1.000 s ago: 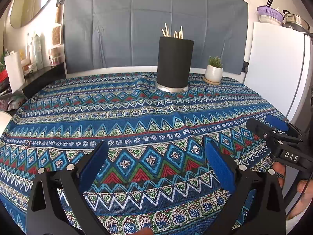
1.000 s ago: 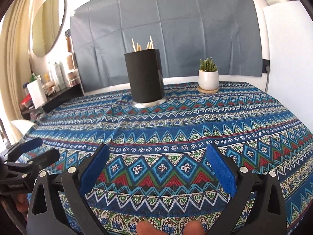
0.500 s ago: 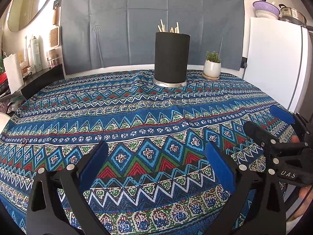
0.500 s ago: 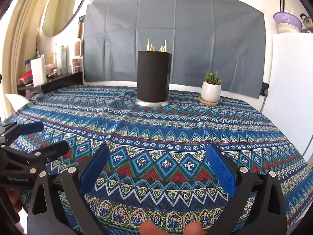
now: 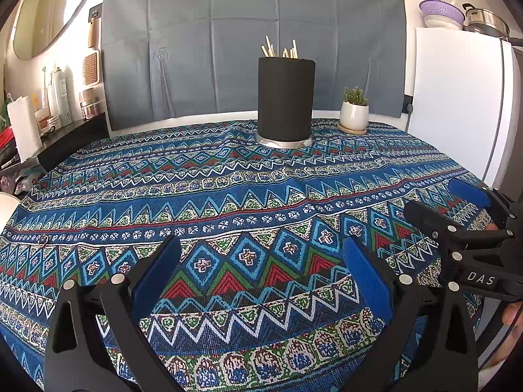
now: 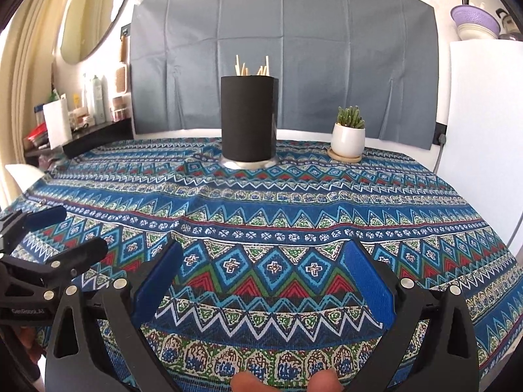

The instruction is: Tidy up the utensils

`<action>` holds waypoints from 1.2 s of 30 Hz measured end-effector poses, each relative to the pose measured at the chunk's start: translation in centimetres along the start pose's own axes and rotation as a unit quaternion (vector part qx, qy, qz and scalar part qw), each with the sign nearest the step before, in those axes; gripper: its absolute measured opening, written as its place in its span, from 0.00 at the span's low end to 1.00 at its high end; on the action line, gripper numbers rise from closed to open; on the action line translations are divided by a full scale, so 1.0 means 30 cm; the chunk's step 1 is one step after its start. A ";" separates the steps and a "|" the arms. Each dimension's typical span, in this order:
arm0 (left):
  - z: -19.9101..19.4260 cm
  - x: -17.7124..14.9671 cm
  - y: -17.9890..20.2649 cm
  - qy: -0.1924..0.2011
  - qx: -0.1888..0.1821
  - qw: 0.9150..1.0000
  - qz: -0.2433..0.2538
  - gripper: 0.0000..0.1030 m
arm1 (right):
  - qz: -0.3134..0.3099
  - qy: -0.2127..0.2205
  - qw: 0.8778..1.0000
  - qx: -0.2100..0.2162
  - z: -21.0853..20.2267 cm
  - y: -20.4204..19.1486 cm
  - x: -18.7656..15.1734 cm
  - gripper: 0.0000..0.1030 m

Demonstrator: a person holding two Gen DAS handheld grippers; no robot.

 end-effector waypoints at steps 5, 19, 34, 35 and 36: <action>0.003 0.001 -0.005 -0.003 -0.002 1.000 -0.002 0.94 | 0.000 -0.002 1.000 0.001 0.002 -0.001 -0.001 0.92; 0.002 0.000 -0.008 0.000 -0.006 1.000 -0.005 0.94 | -0.016 -0.018 1.000 0.000 0.019 -0.012 -0.007 0.92; 0.006 -0.003 -0.010 -0.002 -0.008 1.000 -0.007 0.94 | -0.020 -0.025 0.999 0.000 0.026 -0.016 -0.008 0.92; 0.005 -0.002 -0.010 -0.001 -0.009 1.000 -0.007 0.94 | -0.021 -0.025 0.999 0.000 0.026 -0.015 -0.009 0.92; 0.006 -0.002 -0.010 -0.001 -0.009 1.000 -0.007 0.94 | -0.020 -0.025 0.999 0.001 0.026 -0.014 -0.008 0.92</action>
Point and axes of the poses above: each gripper's, at about its wrist camera, not at the fingertips, and z roughly the way its jaws point, y to its right, x to its top, the point moved 3 cm from there along z, roughly the way its jaws point, and after that the axes turned 12 degrees about x, right-handed, at the moved point
